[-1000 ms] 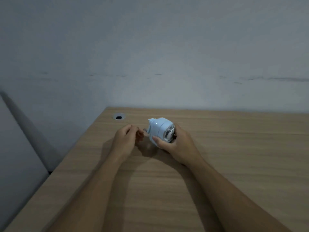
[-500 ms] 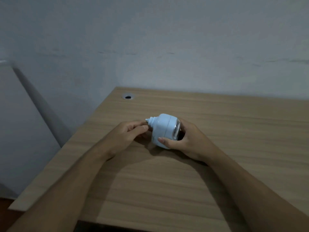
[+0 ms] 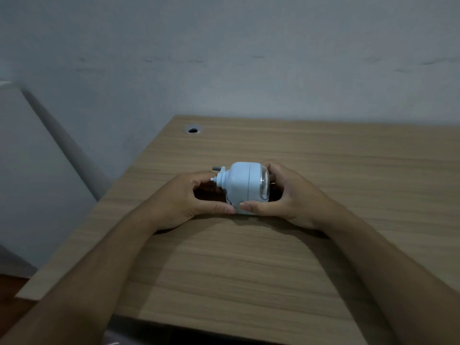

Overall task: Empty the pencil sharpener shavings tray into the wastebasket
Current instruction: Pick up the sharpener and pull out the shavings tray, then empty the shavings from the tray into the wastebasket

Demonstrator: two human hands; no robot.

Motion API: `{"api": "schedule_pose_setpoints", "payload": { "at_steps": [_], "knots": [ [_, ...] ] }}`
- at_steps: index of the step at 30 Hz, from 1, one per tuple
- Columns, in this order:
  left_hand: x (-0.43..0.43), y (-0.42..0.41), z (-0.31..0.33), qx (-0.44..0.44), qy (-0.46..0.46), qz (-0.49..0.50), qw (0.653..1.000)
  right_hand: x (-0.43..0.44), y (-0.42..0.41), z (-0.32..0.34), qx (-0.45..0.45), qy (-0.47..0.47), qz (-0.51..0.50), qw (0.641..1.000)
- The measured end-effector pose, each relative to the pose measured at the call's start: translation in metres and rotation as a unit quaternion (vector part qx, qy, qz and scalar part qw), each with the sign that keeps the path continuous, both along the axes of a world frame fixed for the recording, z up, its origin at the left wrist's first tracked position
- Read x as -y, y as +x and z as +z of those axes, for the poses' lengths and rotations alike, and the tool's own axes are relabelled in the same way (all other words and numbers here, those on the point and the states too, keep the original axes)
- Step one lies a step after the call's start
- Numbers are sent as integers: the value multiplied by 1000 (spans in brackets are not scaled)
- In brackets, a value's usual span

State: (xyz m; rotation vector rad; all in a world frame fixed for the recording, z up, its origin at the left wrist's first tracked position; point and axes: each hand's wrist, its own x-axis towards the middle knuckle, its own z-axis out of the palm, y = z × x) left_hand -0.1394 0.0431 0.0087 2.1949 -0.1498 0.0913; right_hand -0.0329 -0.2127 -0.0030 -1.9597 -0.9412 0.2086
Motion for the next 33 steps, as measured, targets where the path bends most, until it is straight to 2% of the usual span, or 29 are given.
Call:
{"api": "schedule_pose_setpoints", "payload": {
  "at_steps": [5,9,23,28,33],
  "knots": [
    [-11,-7,-1,-13,-29,1,999,2,-2,-1,-4,3,-6,1000],
    [-23,-15,-12,13,-6,36,999,4,0,-1,-1,-3,-9,1000],
    [-37,-66,-30,41,-91,110,989,6,-25,0,-22,19,-52,998],
    [-32,-92,-27,40,-86,116,989,17,-52,-4,-57,101,-118,986],
    [-31,-124,-16,44,-102,107,988,25,-98,0,4,119,-232,965]
  ]
}}
